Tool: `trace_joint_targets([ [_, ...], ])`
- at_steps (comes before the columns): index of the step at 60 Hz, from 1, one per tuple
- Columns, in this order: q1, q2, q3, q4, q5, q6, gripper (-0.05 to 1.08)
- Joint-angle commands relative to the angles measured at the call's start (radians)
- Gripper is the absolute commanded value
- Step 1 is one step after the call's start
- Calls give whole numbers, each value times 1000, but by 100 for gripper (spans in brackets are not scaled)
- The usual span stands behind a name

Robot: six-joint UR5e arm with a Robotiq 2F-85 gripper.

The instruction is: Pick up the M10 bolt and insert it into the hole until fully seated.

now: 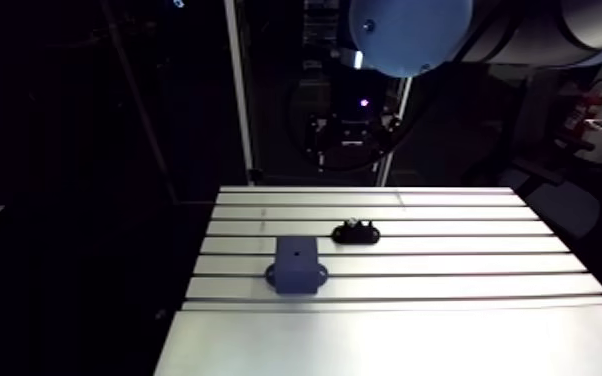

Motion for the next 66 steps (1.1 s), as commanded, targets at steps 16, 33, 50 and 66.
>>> trace_joint_targets([
  [16,-50,18,72,-115,8,-61,1],
  [33,-50,52,85,-122,8,-60,2],
  [50,-49,97,88,-163,7,-63,12],
  [66,-49,127,85,-165,7,-60,22],
])
